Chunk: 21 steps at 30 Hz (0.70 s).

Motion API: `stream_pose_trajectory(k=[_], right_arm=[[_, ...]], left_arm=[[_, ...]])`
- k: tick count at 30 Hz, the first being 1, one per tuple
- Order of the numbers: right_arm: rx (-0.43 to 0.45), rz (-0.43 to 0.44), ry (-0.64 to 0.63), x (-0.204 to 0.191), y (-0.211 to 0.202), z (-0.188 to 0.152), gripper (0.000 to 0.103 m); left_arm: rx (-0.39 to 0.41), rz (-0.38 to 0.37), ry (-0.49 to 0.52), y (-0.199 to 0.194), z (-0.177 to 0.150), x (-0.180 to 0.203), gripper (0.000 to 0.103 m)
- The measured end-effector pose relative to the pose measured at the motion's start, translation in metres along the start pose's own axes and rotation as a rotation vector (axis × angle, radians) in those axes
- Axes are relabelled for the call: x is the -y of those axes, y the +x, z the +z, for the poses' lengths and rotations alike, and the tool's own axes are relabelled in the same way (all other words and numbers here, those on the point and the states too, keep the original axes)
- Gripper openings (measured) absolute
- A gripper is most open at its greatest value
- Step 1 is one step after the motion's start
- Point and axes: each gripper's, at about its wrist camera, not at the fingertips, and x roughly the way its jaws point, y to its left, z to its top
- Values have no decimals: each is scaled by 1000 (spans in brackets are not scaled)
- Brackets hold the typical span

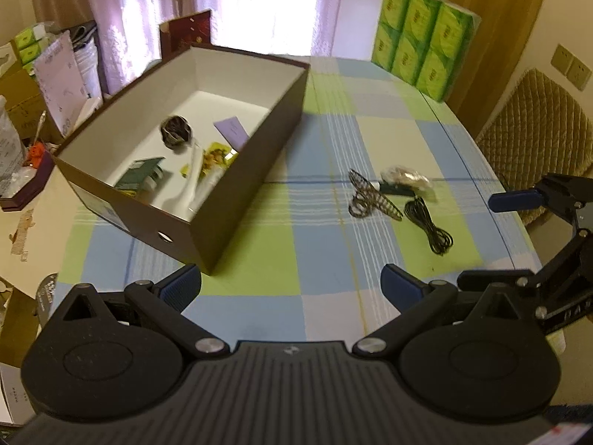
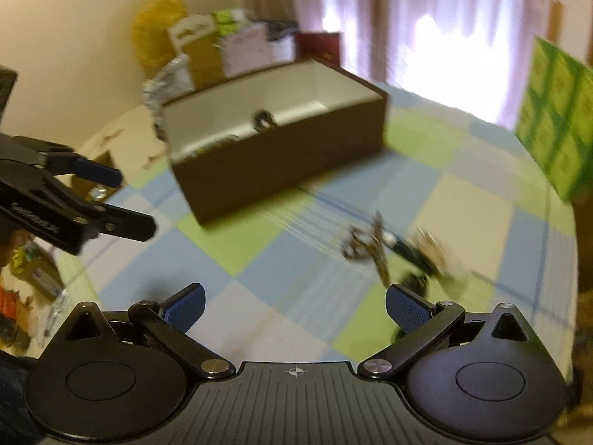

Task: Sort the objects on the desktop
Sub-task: 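Move both tools back from the box toward the remaining table items, then grasp the black cable with the right tool while the left tool grasps the tortoiseshell hair clip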

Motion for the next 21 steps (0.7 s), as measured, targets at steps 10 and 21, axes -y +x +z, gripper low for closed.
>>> stream_pose_trajectory(k=[10,21], right_arm=[[-11,-153,136,36,0,-27,101],[-8,-259,221,64,23,-45,97]], left_arm=[[16,-92,149,36,2,31,102],[25,-151,238,82,12,52,101]])
